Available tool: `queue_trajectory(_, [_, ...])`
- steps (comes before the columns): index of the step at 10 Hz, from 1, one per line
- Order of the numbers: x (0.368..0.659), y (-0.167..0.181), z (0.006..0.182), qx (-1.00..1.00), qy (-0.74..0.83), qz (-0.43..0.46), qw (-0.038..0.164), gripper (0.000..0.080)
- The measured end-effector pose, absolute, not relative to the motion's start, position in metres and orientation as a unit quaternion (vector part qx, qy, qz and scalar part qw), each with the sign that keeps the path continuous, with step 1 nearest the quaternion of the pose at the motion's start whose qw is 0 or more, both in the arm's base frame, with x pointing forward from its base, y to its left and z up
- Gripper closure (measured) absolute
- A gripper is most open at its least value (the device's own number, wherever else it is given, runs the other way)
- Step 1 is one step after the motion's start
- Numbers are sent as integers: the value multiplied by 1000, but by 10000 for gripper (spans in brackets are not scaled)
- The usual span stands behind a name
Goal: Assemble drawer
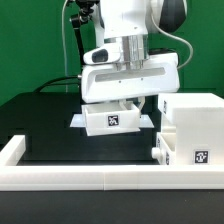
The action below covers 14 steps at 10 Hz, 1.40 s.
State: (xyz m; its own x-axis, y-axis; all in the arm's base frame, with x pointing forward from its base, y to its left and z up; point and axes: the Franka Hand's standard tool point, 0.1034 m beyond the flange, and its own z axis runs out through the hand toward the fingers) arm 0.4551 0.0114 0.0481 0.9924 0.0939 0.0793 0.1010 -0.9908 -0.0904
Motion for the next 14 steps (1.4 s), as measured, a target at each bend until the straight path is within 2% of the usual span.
queue_trajectory(2, [451,10,45,-995,-83,-36,45,757])
queue_trajectory(5, [448,-12,36,-960,-275,-24,43,757])
queue_trajectory(7, [464,-15,41,-921,-387,-25,32,757])
queue_trajectory(12, [464,-18,39,-849,-527,-25,24,757])
queue_trajectory(14, [474,-22,44,-792,-610,-23,15,757])
